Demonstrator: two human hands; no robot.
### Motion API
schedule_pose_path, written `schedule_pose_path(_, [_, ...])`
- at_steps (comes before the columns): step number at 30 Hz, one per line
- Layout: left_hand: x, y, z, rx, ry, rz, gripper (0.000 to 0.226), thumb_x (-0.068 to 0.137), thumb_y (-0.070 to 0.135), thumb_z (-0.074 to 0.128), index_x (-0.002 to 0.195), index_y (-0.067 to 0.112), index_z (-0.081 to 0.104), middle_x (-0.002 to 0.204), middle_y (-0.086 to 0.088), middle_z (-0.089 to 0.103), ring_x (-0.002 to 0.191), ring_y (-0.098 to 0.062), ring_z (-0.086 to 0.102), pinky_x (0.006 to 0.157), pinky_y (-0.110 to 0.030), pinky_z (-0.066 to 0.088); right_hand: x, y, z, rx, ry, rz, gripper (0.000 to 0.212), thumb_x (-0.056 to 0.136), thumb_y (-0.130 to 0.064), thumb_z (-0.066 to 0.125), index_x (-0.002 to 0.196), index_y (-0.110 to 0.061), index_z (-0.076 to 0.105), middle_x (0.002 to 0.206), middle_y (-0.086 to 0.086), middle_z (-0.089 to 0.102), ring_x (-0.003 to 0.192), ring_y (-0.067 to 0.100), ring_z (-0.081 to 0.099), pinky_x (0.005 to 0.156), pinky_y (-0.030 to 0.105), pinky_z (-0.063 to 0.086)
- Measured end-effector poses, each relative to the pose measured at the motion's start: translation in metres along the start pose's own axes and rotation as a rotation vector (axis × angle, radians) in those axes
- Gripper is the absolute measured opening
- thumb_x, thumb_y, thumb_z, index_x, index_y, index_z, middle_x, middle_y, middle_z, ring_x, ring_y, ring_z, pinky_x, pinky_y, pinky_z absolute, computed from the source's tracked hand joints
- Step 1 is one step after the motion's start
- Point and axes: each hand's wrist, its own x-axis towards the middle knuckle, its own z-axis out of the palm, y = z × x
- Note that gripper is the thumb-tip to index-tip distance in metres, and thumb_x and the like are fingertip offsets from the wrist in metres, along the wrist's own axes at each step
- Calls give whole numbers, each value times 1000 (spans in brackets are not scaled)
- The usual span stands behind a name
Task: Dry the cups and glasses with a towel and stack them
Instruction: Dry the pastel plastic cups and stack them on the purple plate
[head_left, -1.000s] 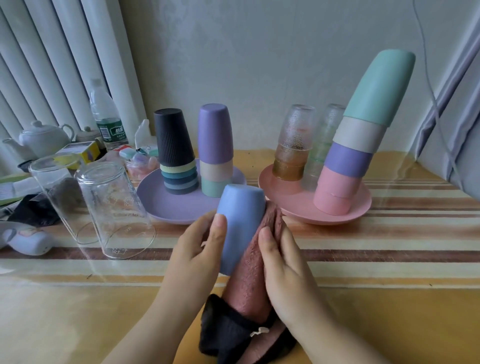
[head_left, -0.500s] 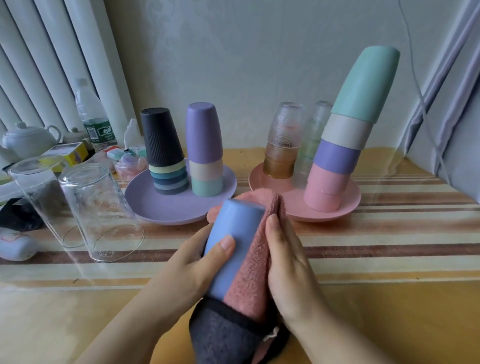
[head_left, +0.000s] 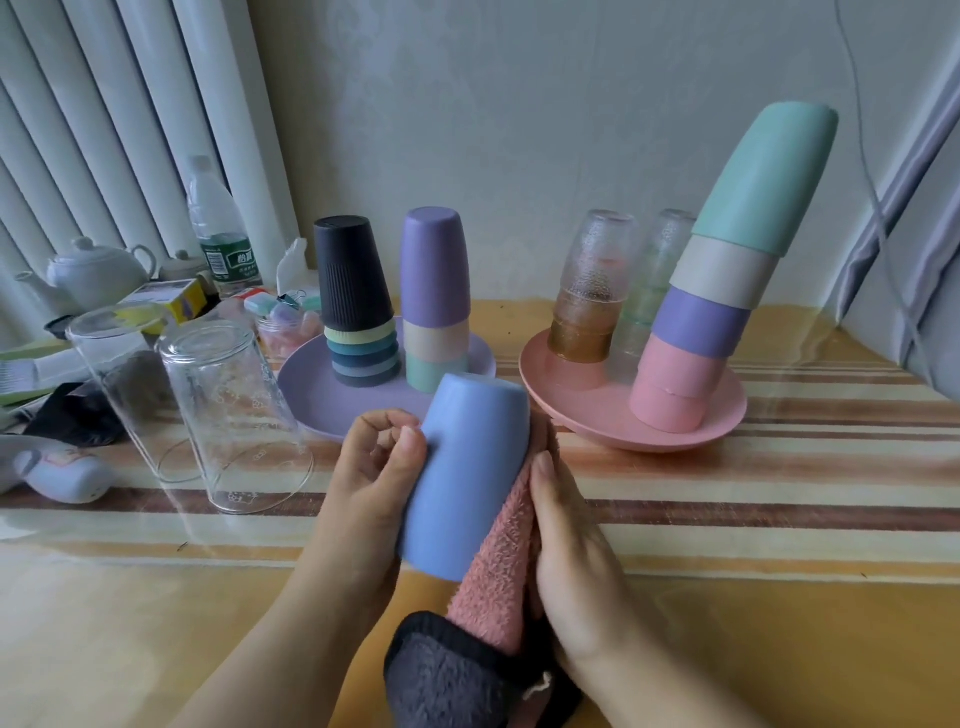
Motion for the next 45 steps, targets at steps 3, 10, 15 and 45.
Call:
schedule_pose_path(3, [2, -5, 3, 237, 72, 148, 38, 81, 51, 63, 88, 13, 64, 74, 6, 68, 69, -8, 58, 63, -27, 45, 5, 4, -4, -19, 73, -29, 33, 73, -82, 41, 95, -63, 56, 105, -47, 53, 115, -15, 46, 107, 23, 31])
schedule_pose_path(10, [-5, -9, 7, 516, -18, 186, 37, 82, 59, 55, 114, 40, 55, 102, 31, 65, 94, 13, 60, 74, -7, 45, 3, 8, 3, -181, 39, -177, 26, 81, -58, 42, 106, -59, 51, 105, -46, 56, 108, -20, 50, 93, 9, 36])
schedule_pose_path(15, [-3, -6, 2, 519, -114, 103, 36, 79, 54, 50, 107, 35, 60, 94, 17, 71, 86, -1, 66, 70, -20, 49, 4, 8, 0, -139, 22, -138, 32, 80, -62, 42, 111, -62, 50, 109, -42, 58, 111, -16, 51, 99, 17, 38])
schedule_pose_path(45, [-6, -6, 6, 443, -8, 205, 48, 76, 56, 56, 118, 33, 55, 101, 22, 67, 97, 9, 61, 77, -8, 46, -1, 5, 4, -190, 44, -136, 22, 84, -61, 39, 104, -63, 49, 99, -51, 54, 102, -23, 51, 88, 7, 37])
